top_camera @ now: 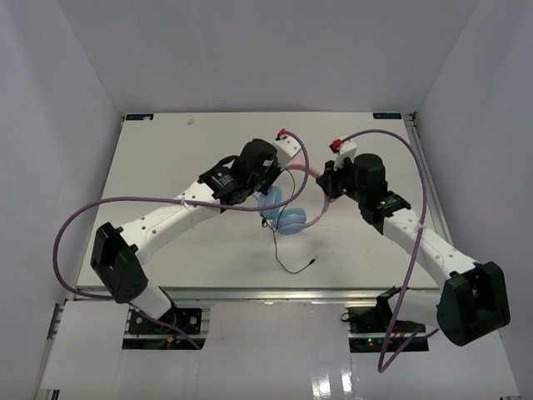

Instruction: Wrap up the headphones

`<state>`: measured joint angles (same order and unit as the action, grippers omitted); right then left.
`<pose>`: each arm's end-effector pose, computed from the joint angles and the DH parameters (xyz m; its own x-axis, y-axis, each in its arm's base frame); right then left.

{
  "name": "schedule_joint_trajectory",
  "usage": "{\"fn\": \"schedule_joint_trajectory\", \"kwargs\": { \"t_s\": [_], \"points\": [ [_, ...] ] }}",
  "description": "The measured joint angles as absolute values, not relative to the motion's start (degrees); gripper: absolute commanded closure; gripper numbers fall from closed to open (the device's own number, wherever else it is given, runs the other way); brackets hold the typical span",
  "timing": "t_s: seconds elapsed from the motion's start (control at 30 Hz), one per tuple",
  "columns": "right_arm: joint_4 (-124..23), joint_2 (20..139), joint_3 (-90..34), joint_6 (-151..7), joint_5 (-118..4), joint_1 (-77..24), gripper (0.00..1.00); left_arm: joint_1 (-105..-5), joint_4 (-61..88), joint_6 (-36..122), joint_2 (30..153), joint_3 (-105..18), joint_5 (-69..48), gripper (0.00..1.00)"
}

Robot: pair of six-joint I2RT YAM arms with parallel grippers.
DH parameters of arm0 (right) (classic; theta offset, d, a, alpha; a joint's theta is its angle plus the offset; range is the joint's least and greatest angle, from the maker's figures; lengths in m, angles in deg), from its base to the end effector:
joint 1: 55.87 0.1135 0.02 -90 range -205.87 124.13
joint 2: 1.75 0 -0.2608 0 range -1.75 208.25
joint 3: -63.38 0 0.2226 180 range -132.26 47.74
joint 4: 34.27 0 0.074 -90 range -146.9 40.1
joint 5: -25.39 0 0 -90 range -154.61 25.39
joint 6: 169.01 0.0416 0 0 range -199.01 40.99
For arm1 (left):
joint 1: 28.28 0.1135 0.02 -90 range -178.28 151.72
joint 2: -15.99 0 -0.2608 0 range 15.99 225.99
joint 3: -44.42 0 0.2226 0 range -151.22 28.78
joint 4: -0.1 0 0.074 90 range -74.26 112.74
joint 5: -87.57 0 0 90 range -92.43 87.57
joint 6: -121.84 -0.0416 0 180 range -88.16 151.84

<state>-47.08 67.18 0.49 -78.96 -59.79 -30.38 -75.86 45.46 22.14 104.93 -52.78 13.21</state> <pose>0.2304 0.1137 0.2961 -0.2921 -0.1383 -0.9463 -0.5004 0.8654 0.0280 0.2285 -0.2334 0.3374 -0.3057 0.5751 -0.7588 0.6263 0.7217 0.2947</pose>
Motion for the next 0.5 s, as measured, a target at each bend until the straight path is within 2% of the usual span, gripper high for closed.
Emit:
{"fn": "schedule_joint_trajectory", "kwargs": {
  "t_s": [0.17, 0.3, 0.5],
  "points": [
    [-48.56, 67.41, 0.15, -75.65, -48.32, -34.48, 0.92, -75.72, 45.01, 21.03, 104.33, -52.42, 13.09, 0.71],
    [-48.78, 67.41, 0.15, -74.09, -40.71, -35.37, 0.92, -75.02, 43.02, 20.98, 102.42, -50.92, 12.44, 0.61],
    [-49.83, 67.05, -1.59, -67.85, -27.0, -43.98, 0.92, -69.5, 31.13, 23.78, 90.74, -34.09, 4.98, 0.42]
  ]
}}
